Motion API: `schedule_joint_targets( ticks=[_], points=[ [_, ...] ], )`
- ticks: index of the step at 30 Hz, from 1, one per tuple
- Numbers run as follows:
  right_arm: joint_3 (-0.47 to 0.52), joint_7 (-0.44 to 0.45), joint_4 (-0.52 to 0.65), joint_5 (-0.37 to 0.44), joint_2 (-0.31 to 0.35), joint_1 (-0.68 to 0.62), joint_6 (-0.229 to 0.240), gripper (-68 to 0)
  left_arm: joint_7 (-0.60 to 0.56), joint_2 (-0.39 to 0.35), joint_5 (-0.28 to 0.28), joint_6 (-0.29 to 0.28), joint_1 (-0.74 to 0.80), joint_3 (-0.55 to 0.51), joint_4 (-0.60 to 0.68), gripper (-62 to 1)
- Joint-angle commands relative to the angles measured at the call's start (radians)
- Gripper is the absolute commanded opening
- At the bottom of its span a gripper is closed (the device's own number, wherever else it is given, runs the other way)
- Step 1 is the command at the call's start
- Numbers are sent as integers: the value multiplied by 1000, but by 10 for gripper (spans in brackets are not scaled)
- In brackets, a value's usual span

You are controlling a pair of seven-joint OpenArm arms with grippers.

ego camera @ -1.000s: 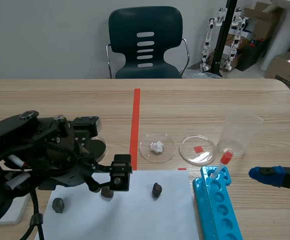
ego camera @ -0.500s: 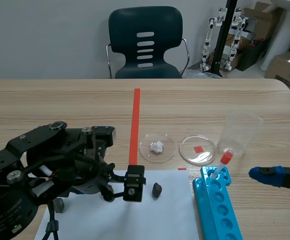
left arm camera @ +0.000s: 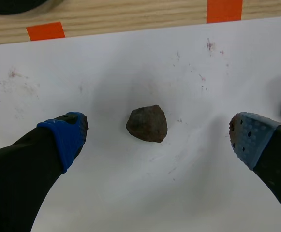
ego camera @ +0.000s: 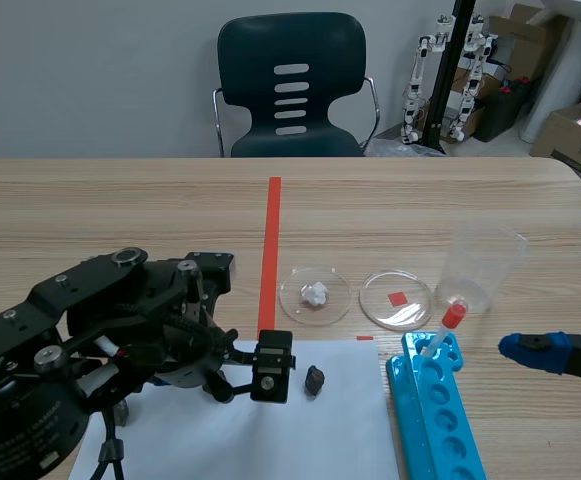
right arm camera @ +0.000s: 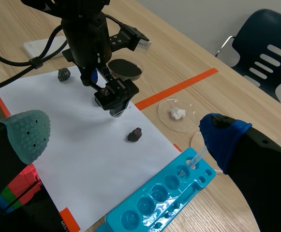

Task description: Pick up the middle mineral with the left hand

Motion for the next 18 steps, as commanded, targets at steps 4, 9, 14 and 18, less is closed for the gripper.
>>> schedule_joint_targets(
  ticks=[4,9,14,18],
  points=[
    [6,18,14,13,3,8,0,-22,-2,19,1,1,-22,-3,-43,6],
    [6,18,14,13,3,8,0,-22,-6,20,2,1,-25,-3,-54,6],
    [6,18,14,13,3,8,0,-22,-5,20,0,1,-25,-3,-54,-106],
    [6,18,14,13,3,8,0,-22,-5,20,-3,1,-25,-3,-54,-203]
  ],
)
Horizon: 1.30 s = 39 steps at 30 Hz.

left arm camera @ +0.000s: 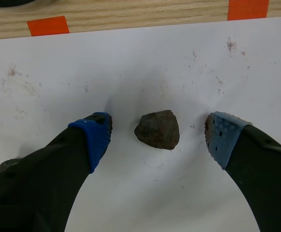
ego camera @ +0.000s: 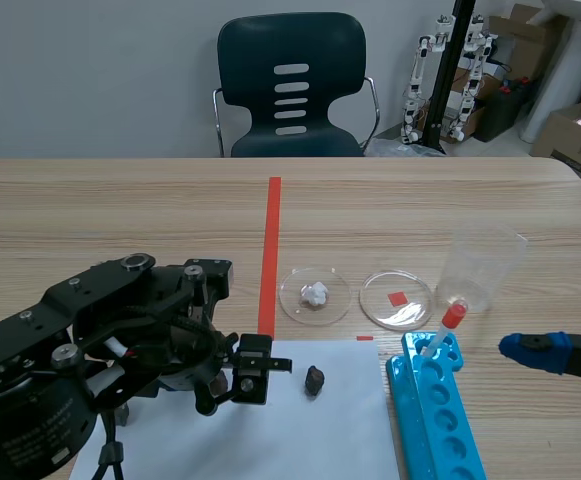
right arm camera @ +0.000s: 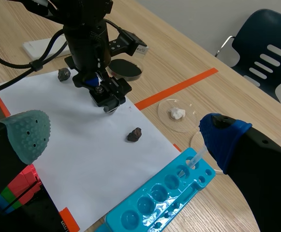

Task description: Pick up the middle mineral with the left hand

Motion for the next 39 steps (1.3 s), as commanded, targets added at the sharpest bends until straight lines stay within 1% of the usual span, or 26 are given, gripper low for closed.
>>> schedule_joint_targets(
  ticks=[1,5,9,16,19,26,35,39],
  points=[
    [6,18,14,13,3,8,0,-22,-2,5,-2,1,-8,-3,7,-212],
    [6,18,14,13,3,8,0,-22,1,5,-5,1,-8,-3,7,-215],
    [6,18,14,13,3,8,0,-22,1,5,-7,1,-8,-3,7,-304],
    [6,18,14,13,3,8,0,-22,1,5,-8,1,-8,-3,9,-442],
    [6,18,14,13,3,8,0,-22,1,5,-8,1,-8,-3,9,-479],
    [6,18,14,13,3,8,0,-22,1,2,-8,-4,-8,-4,11,-478],
    [6,18,14,13,3,8,0,-22,-8,-28,-4,-6,-1,-27,71,-477],
    [6,18,14,13,3,8,0,-22,-102,-51,-4,-6,31,-51,111,-477]
  ],
)
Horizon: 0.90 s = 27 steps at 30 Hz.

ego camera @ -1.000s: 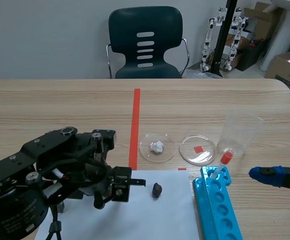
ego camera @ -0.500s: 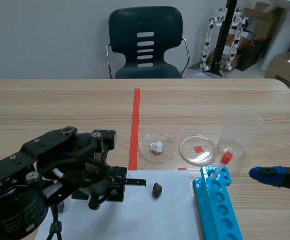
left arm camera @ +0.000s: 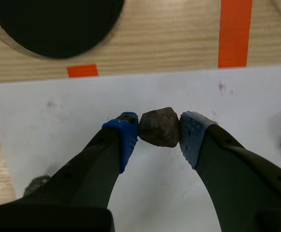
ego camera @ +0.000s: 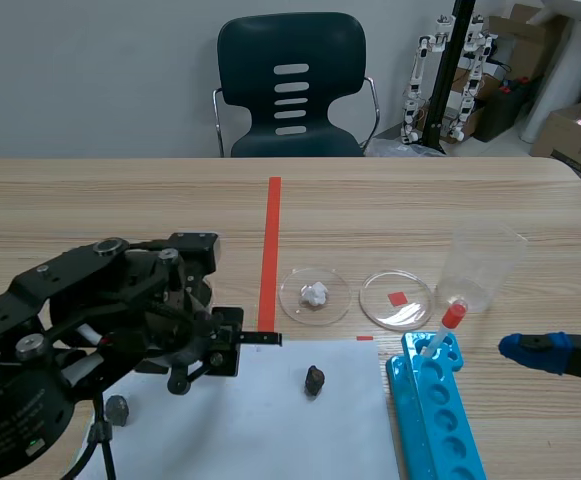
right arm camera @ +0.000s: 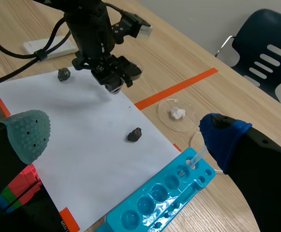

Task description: Pick up the middle mineral with the left hand

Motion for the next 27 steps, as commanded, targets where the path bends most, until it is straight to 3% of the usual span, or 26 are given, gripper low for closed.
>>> schedule_joint_targets(
  ticks=[1,9,13,23,27],
  points=[
    [6,18,14,13,3,8,0,-22,-47,-20,5,2,23,-13,41,-477],
    [6,18,14,13,3,8,0,-22,-266,-129,4,-14,122,-95,188,-477],
    [6,18,14,13,3,8,0,-22,-375,-193,3,-137,192,-154,277,-477],
    [6,18,14,13,3,8,0,-22,-710,-336,5,-370,474,-318,497,-477],
    [6,18,14,13,3,8,0,-22,-847,-387,43,-457,589,-356,554,-477]
  ],
)
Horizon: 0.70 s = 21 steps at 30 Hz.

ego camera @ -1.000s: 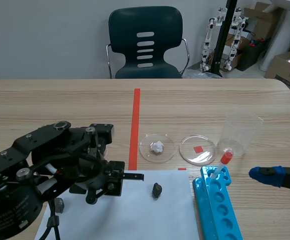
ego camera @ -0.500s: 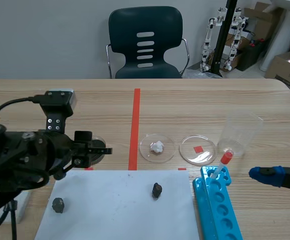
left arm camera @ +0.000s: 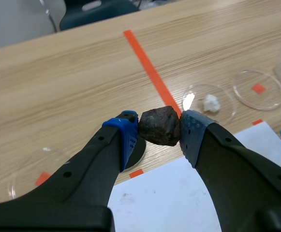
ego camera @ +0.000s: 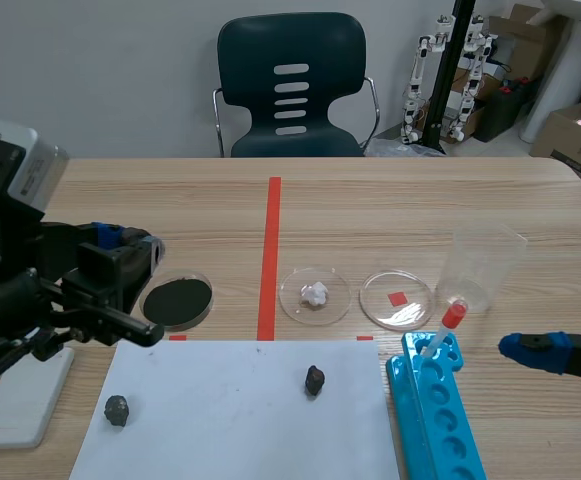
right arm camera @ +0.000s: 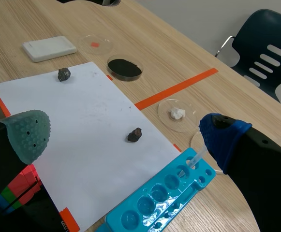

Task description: Pick up the middle mineral with the left hand

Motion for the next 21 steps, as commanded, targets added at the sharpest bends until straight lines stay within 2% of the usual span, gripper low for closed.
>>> schedule_joint_targets(
  ticks=[1,5,8,11,15,21],
  points=[
    [6,18,14,13,3,8,0,-22,-53,-14,25,-29,35,-9,25,-477],
    [6,18,14,13,3,8,0,-22,-164,-45,91,-98,150,-43,70,-477],
    [6,18,14,13,3,8,0,-22,-243,-59,120,-131,233,-75,100,-477],
    [6,18,14,13,3,8,0,-22,-304,-61,154,-135,311,-110,124,-477],
    [6,18,14,13,3,8,0,-22,-344,-61,169,-149,379,-151,131,-477],
    [6,18,14,13,3,8,0,-22,-382,-61,251,-281,426,-181,130,-477]
  ],
)
